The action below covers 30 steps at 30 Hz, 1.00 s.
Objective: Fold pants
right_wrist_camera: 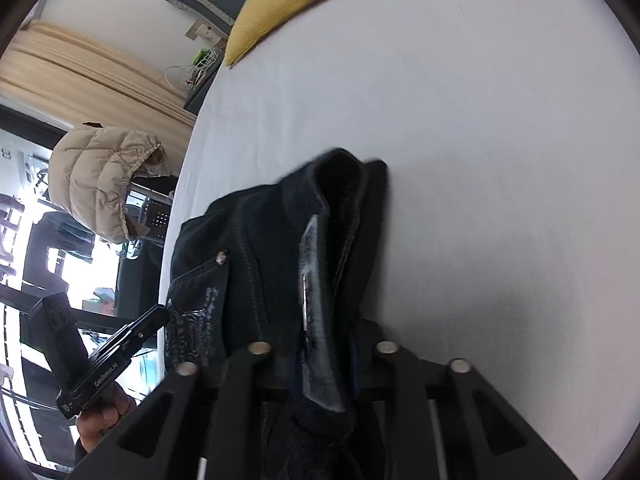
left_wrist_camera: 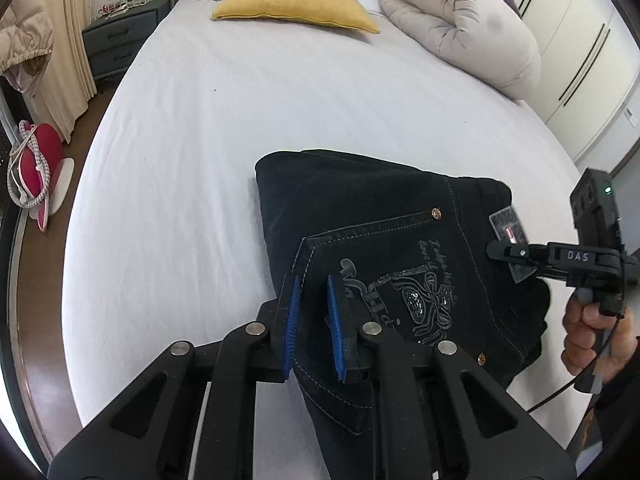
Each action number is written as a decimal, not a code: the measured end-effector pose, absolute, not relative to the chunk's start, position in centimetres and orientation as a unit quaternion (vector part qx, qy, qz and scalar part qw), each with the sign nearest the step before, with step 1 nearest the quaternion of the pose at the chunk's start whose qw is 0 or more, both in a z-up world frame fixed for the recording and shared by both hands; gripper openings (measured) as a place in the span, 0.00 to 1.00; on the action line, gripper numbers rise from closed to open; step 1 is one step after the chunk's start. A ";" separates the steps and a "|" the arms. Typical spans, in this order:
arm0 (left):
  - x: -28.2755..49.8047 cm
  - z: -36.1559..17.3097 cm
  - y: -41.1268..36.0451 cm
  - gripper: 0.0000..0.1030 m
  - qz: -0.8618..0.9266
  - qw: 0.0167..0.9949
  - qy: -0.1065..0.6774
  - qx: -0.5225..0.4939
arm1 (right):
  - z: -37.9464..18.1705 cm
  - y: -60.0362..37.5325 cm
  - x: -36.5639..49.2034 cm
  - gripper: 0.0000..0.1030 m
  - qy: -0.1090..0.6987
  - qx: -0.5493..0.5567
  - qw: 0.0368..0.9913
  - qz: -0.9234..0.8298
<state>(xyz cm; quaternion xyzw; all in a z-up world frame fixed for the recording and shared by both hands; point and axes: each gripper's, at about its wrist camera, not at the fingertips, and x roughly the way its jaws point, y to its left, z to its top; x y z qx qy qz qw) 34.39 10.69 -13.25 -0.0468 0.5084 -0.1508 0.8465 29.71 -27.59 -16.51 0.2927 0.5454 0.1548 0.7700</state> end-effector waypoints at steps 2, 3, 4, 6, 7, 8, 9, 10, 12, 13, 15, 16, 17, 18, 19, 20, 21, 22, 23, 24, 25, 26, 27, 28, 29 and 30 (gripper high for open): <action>34.2 -13.3 10.8 0.13 -0.151 0.849 0.504 -0.057 | -17.2 -28.1 29.8 0.28 0.538 0.303 0.769 0.167; 34.1 -13.4 10.8 0.13 -0.151 0.849 0.502 -0.063 | -17.4 -28.3 29.8 0.28 0.534 0.309 0.768 0.174; 34.0 -13.3 11.0 0.13 -0.150 0.850 0.499 -0.070 | -17.6 -28.6 29.8 0.29 0.530 0.318 0.765 0.181; 32.5 -12.9 11.4 0.13 -0.148 0.855 0.491 -0.079 | -18.0 -29.2 29.8 0.32 0.522 0.341 0.758 0.192; 32.0 -12.8 11.6 0.13 -0.149 0.857 0.487 -0.084 | -18.1 -29.6 29.6 0.35 0.518 0.353 0.755 0.194; 31.2 -12.5 12.0 0.13 -0.150 0.858 0.484 -0.089 | -18.1 -29.9 29.3 0.40 0.513 0.364 0.753 0.191; 30.4 -12.2 12.3 0.13 -0.149 0.859 0.480 -0.096 | -17.9 -30.2 28.9 0.43 0.509 0.369 0.755 0.187; 29.5 -11.9 12.6 0.13 -0.149 0.861 0.476 -0.102 | -17.6 -30.5 28.4 0.48 0.502 0.372 0.760 0.180; 27.8 -11.1 13.0 0.14 -0.148 0.866 0.465 -0.109 | -17.1 -31.0 27.4 0.54 0.490 0.374 0.770 0.164; 26.9 -10.6 13.0 0.14 -0.145 0.871 0.458 -0.105 | -16.7 -31.2 26.7 0.56 0.488 0.370 0.777 0.149; 24.6 -9.6 12.9 0.14 -0.132 0.884 0.440 -0.084 | -15.9 -31.5 25.2 0.63 0.483 0.356 0.791 0.121; 23.5 -9.0 12.6 0.15 -0.125 0.891 0.430 -0.071 | -15.5 -31.6 24.0 0.66 0.479 0.348 0.799 0.105; 22.0 -8.2 12.4 0.22 -0.114 0.900 0.416 -0.053 | -15.2 -31.5 23.3 0.67 0.478 0.342 0.804 0.091; 20.4 -7.3 11.9 0.30 -0.098 0.911 0.400 -0.029 | -14.9 -31.6 22.5 0.68 0.476 0.334 0.810 0.079; 19.0 -6.5 11.6 0.62 -0.086 0.920 0.382 -0.010 | -14.3 -31.5 21.3 0.68 0.472 0.321 0.818 0.066; 17.2 -5.4 11.4 0.86 -0.075 0.931 0.356 0.003 | -13.6 -31.3 20.0 0.70 0.464 0.307 0.830 0.052; 15.0 -4.0 11.3 0.89 -0.058 0.946 0.318 0.012 | -12.9 -31.1 18.8 0.71 0.454 0.295 0.840 0.044; 12.9 -2.5 11.3 0.93 -0.041 0.960 0.277 0.022 | -12.0 -30.8 17.5 0.74 0.441 0.282 0.852 0.037; 11.3 -1.4 11.2 1.00 -0.031 0.967 0.253 0.030 | -10.9 -30.6 16.0 0.76 0.425 0.268 0.864 0.027; 9.5 -0.1 10.9 1.00 -0.019 0.973 0.225 0.043 | -9.9 -30.4 14.7 0.77 0.410 0.258 0.875 0.021; 8.1 1.0 10.7 1.00 -0.008 0.978 0.203 0.055 | -8.4 -30.0 13.2 0.79 0.387 0.245 0.889 0.014; 6.6 2.1 10.4 1.00 0.005 0.981 0.181 0.068 | -7.4 -29.8 12.3 0.82 0.374 0.236 0.897 0.010; 5.1 3.3 10.0 1.00 0.014 0.984 0.161 0.079 | -6.0 -29.4 11.1 0.84 0.355 0.222 0.908 0.003; 4.1 4.2 9.8 1.00 0.015 0.985 0.147 0.084 | -4.5 -29.0 10.0 0.89 0.334 0.207 0.920 -0.005; 2.9 5.3 9.7 1.00 0.015 0.987 0.134 0.088 | -2.8 -28.7 8.7 0.95 0.307 0.190 0.933 -0.015; 1.7 6.3 9.6 1.00 0.017 0.988 0.123 0.089 | -1.0 -28.3 7.4 0.98 0.276 0.175 0.945 -0.024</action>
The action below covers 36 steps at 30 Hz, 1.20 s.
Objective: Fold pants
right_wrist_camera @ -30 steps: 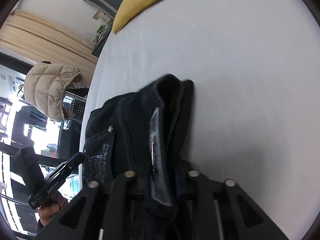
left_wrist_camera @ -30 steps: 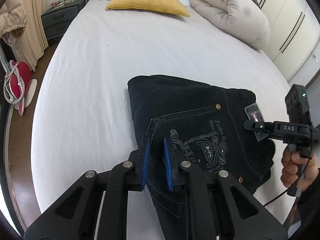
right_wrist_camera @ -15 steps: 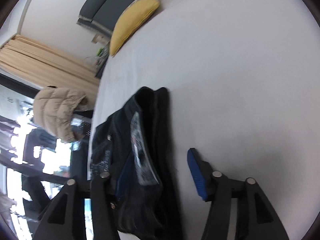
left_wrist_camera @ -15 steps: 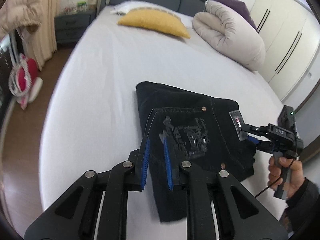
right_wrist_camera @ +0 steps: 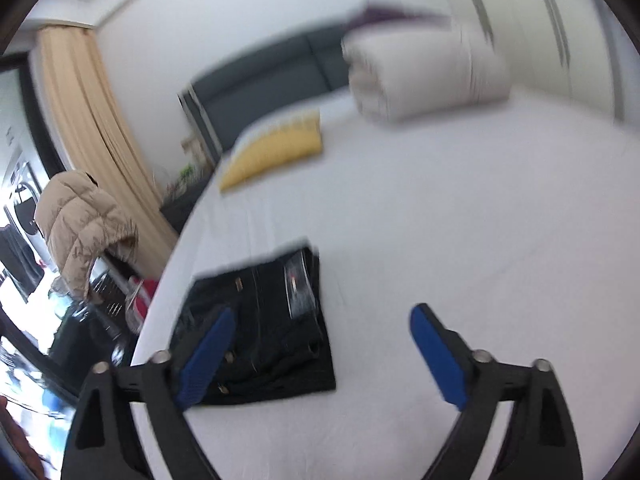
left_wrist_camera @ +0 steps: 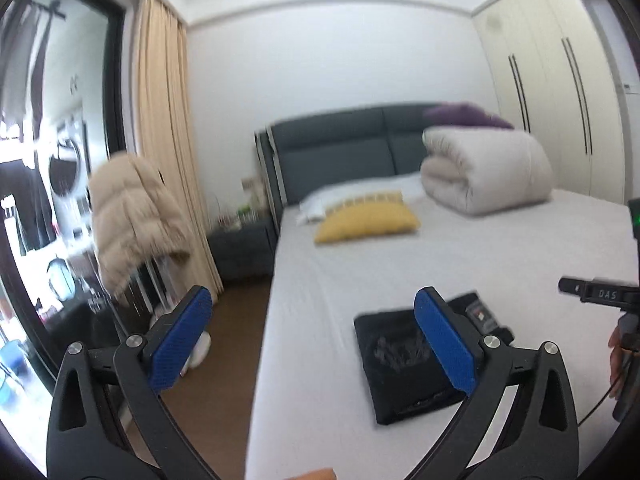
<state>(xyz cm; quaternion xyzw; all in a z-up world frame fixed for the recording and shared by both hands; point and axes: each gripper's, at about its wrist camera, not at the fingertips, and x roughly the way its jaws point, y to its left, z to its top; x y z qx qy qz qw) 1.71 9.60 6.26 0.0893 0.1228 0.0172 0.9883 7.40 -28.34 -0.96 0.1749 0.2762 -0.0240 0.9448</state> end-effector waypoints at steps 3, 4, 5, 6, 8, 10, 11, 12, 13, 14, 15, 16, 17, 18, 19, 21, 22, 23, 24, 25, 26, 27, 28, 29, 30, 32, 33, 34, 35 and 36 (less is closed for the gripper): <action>-0.6 8.4 9.7 1.00 0.012 0.989 0.123 0.076 | 3.3 -27.7 4.7 1.00 0.200 0.144 0.968 -0.045; -1.2 9.0 9.8 1.00 0.010 0.989 0.128 0.071 | 5.2 -27.5 3.7 1.00 0.171 0.130 0.975 -0.053; -1.9 9.6 9.9 1.00 0.007 0.989 0.130 0.068 | 6.4 -27.2 2.9 1.00 0.153 0.119 0.979 -0.061; -2.8 10.5 10.1 1.00 0.003 0.990 0.125 0.067 | 8.1 -26.9 1.8 1.00 0.130 0.104 0.983 -0.077; -4.5 12.0 10.3 1.00 0.005 0.991 0.113 0.069 | 10.5 -26.4 0.3 1.00 0.094 0.089 0.988 -0.086; -6.3 13.7 10.7 1.00 0.010 0.992 0.104 0.074 | 13.0 -26.3 -1.3 1.00 0.061 0.085 0.991 -0.079; -7.0 14.5 10.9 1.00 0.008 0.992 0.100 0.074 | 14.5 -26.2 -2.1 1.00 0.046 0.086 0.992 -0.079; -7.9 15.5 11.2 1.00 0.002 0.992 0.098 0.075 | 15.3 -26.0 -3.0 1.00 0.037 0.088 0.992 -0.078; -8.6 16.2 11.3 1.00 -0.003 0.992 0.098 0.076 | 16.4 -25.8 -3.7 1.00 0.026 0.089 0.993 -0.072; -9.3 16.8 11.2 1.00 -0.013 0.992 0.097 0.076 | 17.3 -25.6 -4.3 1.00 0.018 0.089 0.994 -0.065; -9.7 17.5 11.3 1.00 -0.020 0.992 0.098 0.076 | 18.1 -25.2 -4.8 1.00 0.012 0.087 0.994 -0.061; -10.1 18.2 11.3 1.00 -0.024 0.992 0.098 0.076 | 19.0 -24.8 -5.4 1.00 0.009 0.081 0.995 -0.057; -10.7 18.6 11.2 1.00 -0.028 0.992 0.097 0.075 | 19.6 -24.5 -5.8 1.00 0.010 0.076 0.996 -0.053; -11.2 19.1 11.1 1.00 -0.035 0.992 0.098 0.073 | 20.3 -24.1 -6.1 1.00 0.011 0.069 0.996 -0.046; -11.9 19.4 11.0 1.00 -0.042 0.992 0.101 0.069 | 20.5 -23.9 -6.6 1.00 0.011 0.067 0.997 -0.042; -12.7 20.0 11.4 1.00 -0.046 0.991 0.113 0.055 | 20.8 -23.4 -7.1 1.00 0.011 0.067 0.997 -0.033; -13.1 19.9 11.5 1.00 -0.050 0.990 0.124 0.044 | 20.7 -23.2 -7.3 1.00 0.016 0.071 0.997 -0.025; -13.3 19.9 11.6 1.00 -0.052 0.989 0.130 0.037 | 20.5 -23.0 -7.5 1.00 0.020 0.074 0.997 -0.020; -13.7 19.7 11.7 1.00 -0.051 0.988 0.140 0.026 | 20.2 -22.9 -7.6 1.00 0.025 0.077 0.997 -0.017; -13.9 19.4 11.7 1.00 -0.051 0.987 0.150 0.021 | 19.5 -22.4 -7.8 1.00 0.033 0.076 0.996 -0.019; -14.2 18.9 11.5 1.00 -0.049 0.985 0.163 0.021 | 19.1 -22.1 -7.8 1.00 0.040 0.073 0.996 -0.022; -13.9 18.2 11.5 1.00 -0.044 0.984 0.171 0.021 | 18.4 -21.7 -7.8 1.00 0.050 0.068 0.996 -0.022; -14.0 17.6 11.4 1.00 -0.038 0.982 0.185 0.023 | 17.5 -21.1 -7.7 1.00 0.068 0.061 0.996 -0.020; -13.2 16.7 11.2 1.00 -0.034 0.980 0.197 0.022 | 16.9 -20.9 -7.4 1.00 0.083 0.059 0.995 -0.021; -12.5 15.8 11.1 1.00 -0.024 0.976 0.217 0.018 | 16.3 -20.5 -7.1 1.00 0.100 0.058 0.993 -0.023; -12.1 14.6 11.3 1.00 -0.019 0.969 0.247 0.004 | 14.8 -20.1 -6.4 1.00 0.144 0.057 0.987 -0.033; -11.6 13.9 11.3 1.00 -0.012 0.967 0.253 0.003 | 14.1 -20.0 -6.1 1.00 0.163 0.059 0.984 -0.038; -11.3 13.2 11.3 1.00 -0.001 0.966 0.260 0.004 | 13.4 -19.9 -5.8 1.00 0.182 0.062 0.980 -0.043; -11.1 12.6 11.2 1.00 0.009 0.962 0.272 0.008 | 13.0 -19.8 -5.7 1.00 0.192 0.063 0.978 -0.045; -10.6 11.8 11.1 1.00 0.014 0.959 0.282 0.010 | 12.5 -19.7 -5.6 1.00 0.203 0.062 0.976 -0.051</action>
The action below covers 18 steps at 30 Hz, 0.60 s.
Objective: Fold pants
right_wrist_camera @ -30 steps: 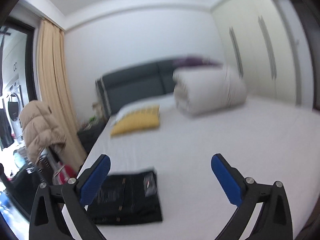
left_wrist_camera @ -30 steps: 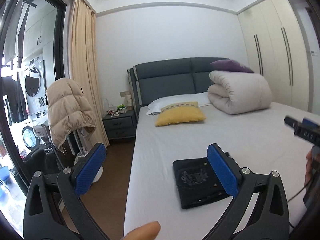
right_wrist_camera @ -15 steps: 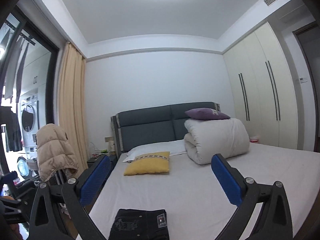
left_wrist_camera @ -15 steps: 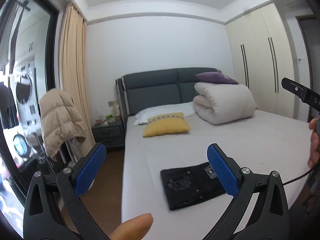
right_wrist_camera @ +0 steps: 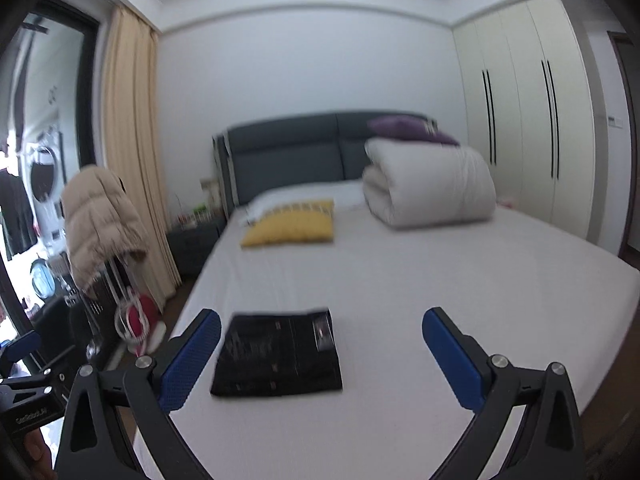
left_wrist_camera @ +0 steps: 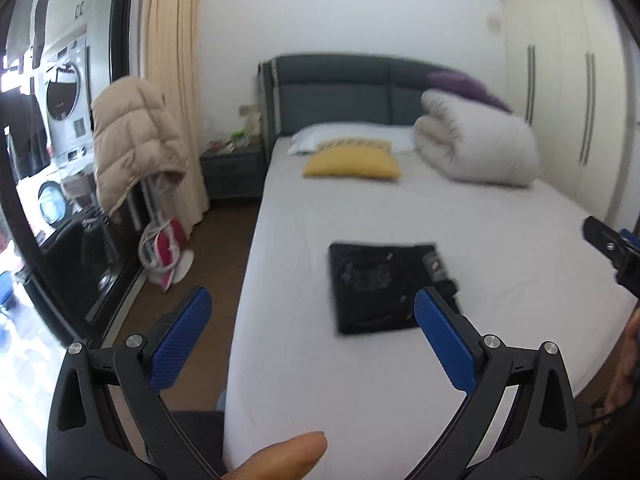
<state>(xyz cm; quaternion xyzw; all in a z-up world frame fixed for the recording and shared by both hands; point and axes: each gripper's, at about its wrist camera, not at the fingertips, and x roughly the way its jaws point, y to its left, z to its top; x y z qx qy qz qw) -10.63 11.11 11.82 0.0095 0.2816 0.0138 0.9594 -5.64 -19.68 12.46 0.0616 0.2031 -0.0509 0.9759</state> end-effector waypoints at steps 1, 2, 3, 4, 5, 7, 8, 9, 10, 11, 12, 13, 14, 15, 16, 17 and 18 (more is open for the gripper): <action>-10.5 11.2 11.1 1.00 0.020 0.956 0.294 0.010 | 11.9 -19.5 -5.5 1.00 0.215 0.058 0.973 -0.059; -10.1 10.4 11.0 1.00 0.024 0.952 0.304 0.010 | 11.5 -19.3 -5.5 1.00 0.222 0.054 0.971 -0.063; -9.1 9.5 11.1 1.00 0.023 0.950 0.313 0.008 | 11.1 -19.2 -5.5 1.00 0.228 0.050 0.970 -0.066; -8.5 8.8 11.0 1.00 0.022 0.946 0.323 0.005 | 10.7 -19.0 -5.4 1.00 0.235 0.041 0.968 -0.074; -8.0 8.0 11.0 1.00 0.020 0.943 0.333 0.002 | 10.5 -18.9 -5.4 1.00 0.240 0.035 0.967 -0.079; -7.2 6.6 10.8 1.00 0.019 0.938 0.347 0.000 | 10.0 -18.9 -5.2 1.00 0.251 0.029 0.964 -0.084; -6.8 5.9 10.7 1.00 0.018 0.935 0.355 0.000 | 9.7 -18.9 -5.1 1.00 0.257 0.029 0.962 -0.085; -5.9 5.2 10.8 1.00 0.018 0.932 0.362 -0.001 | 9.5 -19.0 -4.9 1.00 0.264 0.030 0.960 -0.085; -5.6 4.7 10.8 1.00 0.017 0.930 0.367 -0.003 | 9.2 -19.0 -4.9 1.00 0.272 0.033 0.958 -0.086; -5.3 4.1 10.7 1.00 0.014 0.928 0.371 -0.004 | 9.1 -19.0 -4.8 1.00 0.276 0.034 0.957 -0.086; -4.9 3.5 10.6 1.00 0.012 0.926 0.377 -0.005 | 9.0 -19.1 -4.7 1.00 0.278 0.034 0.956 -0.087; -4.6 3.2 10.6 1.00 0.011 0.924 0.381 -0.006 | 8.8 -19.0 -4.6 1.00 0.283 0.033 0.955 -0.087; -4.5 2.7 10.5 1.00 0.009 0.922 0.388 -0.007 | 8.6 -19.0 -4.5 1.00 0.287 0.032 0.953 -0.087; -4.2 2.3 10.5 1.00 0.008 0.920 0.392 -0.008 | 8.4 -19.0 -4.5 1.00 0.292 0.030 0.952 -0.086; -4.0 2.1 10.5 1.00 0.009 0.919 0.395 -0.009 | 8.2 -18.8 -4.4 1.00 0.298 0.030 0.950 -0.084; -3.9 1.7 10.5 1.00 0.009 0.917 0.399 -0.011 | 8.0 -18.8 -4.4 1.00 0.303 0.030 0.949 -0.082; -3.8 1.5 10.6 1.00 0.009 0.915 0.403 -0.012 | 7.8 -18.8 -4.3 1.00 0.309 0.030 0.947 -0.080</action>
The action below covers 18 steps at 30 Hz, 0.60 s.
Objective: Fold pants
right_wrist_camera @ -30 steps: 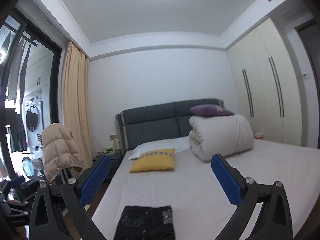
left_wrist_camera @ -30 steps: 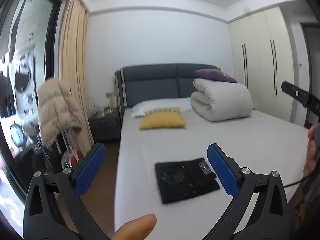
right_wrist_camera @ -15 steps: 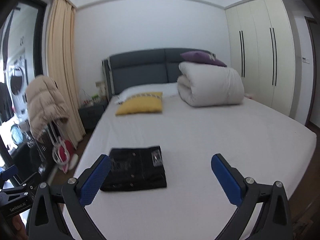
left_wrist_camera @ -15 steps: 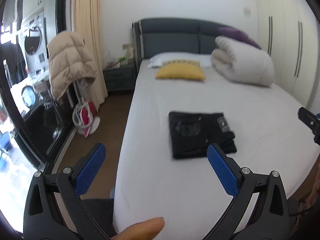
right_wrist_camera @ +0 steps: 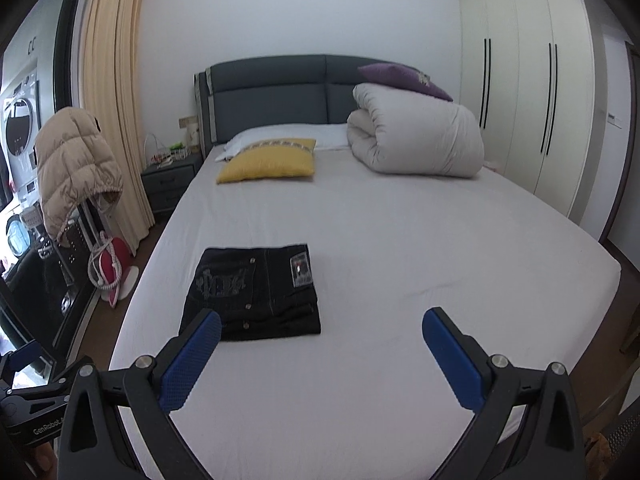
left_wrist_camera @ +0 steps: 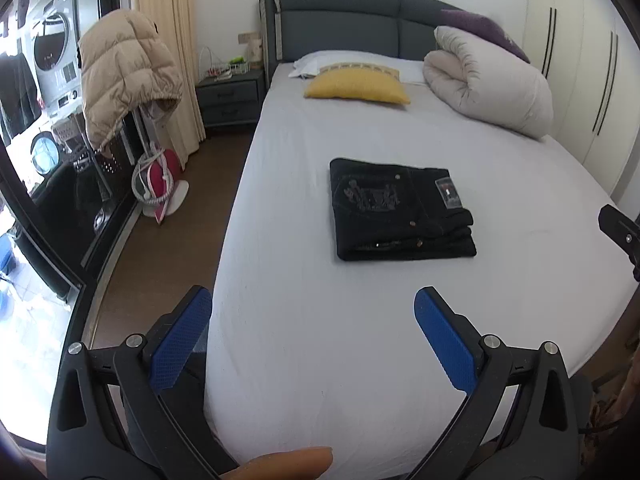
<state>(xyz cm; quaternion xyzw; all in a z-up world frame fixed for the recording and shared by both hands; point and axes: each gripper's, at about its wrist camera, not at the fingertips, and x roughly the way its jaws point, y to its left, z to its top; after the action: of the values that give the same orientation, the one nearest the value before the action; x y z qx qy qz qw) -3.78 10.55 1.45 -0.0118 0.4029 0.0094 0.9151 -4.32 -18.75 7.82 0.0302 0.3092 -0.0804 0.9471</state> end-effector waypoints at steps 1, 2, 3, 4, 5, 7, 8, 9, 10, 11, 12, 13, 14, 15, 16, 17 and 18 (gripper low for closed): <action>-3.7 1.1 10.5 1.00 0.009 0.914 0.407 -0.013 | 7.7 -18.8 -4.1 1.00 0.313 0.030 0.946 -0.079; -3.5 0.8 10.6 1.00 0.009 0.911 0.411 -0.015 | 7.5 -18.7 -4.1 1.00 0.318 0.029 0.944 -0.076; -3.5 0.6 10.6 1.00 0.009 0.911 0.413 -0.016 | 7.3 -18.6 -4.0 1.00 0.322 0.028 0.943 -0.075; -3.4 0.4 10.6 1.00 0.009 0.910 0.415 -0.017 | 7.2 -18.5 -4.0 1.00 0.325 0.027 0.942 -0.073; -3.3 0.2 10.6 1.00 0.009 0.909 0.416 -0.018 | 7.0 -18.4 -3.9 1.00 0.330 0.025 0.941 -0.072; -3.1 -0.1 10.7 1.00 0.009 0.907 0.420 -0.020 | 6.6 -18.3 -3.7 1.00 0.337 0.024 0.939 -0.067; -2.9 -0.4 10.7 1.00 0.009 0.906 0.422 -0.021 | 6.5 -18.2 -3.7 1.00 0.340 0.024 0.938 -0.066; -2.7 -0.6 10.8 1.00 0.009 0.905 0.425 -0.022 | 6.4 -18.2 -3.6 1.00 0.343 0.023 0.937 -0.064; -2.8 -0.6 10.8 1.00 0.009 0.904 0.427 -0.023 | 6.2 -18.0 -3.5 1.00 0.347 0.021 0.935 -0.062; -2.8 -0.8 10.9 1.00 0.008 0.903 0.430 -0.026 | 6.0 -18.0 -3.5 1.00 0.350 0.020 0.935 -0.060; -2.7 -1.0 11.0 1.00 0.009 0.901 0.432 -0.029 | 5.9 -17.9 -3.4 1.00 0.352 0.020 0.934 -0.058; -2.7 -1.1 11.0 1.00 0.009 0.901 0.434 -0.030 | 5.7 -17.8 -3.3 1.00 0.355 0.018 0.933 -0.057; -2.6 -1.2 11.0 1.00 0.008 0.900 0.435 -0.030 | 5.5 -17.7 -3.3 1.00 0.358 0.018 0.932 -0.056; -2.5 -1.4 11.0 1.00 0.008 0.898 0.438 -0.032 | 5.3 -17.6 -3.2 1.00 0.360 0.017 0.931 -0.055; -2.4 -1.5 11.0 1.00 0.008 0.897 0.440 -0.033 | 5.2 -17.6 -3.2 1.00 0.363 0.017 0.930 -0.053; -2.3 -1.8 11.0 1.00 0.008 0.896 0.443 -0.034 | 5.1 -17.5 -3.2 1.00 0.365 0.017 0.930 -0.052; -2.3 -1.8 11.1 1.00 0.008 0.895 0.444 -0.035 | 5.0 -17.4 -3.2 1.00 0.367 0.017 0.929 -0.051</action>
<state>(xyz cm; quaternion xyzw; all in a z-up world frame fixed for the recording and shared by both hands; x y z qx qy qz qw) -2.27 11.05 -1.83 -0.0353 0.4444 0.0077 0.8951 -3.15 -17.43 4.96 0.0168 0.3666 -0.0509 0.9288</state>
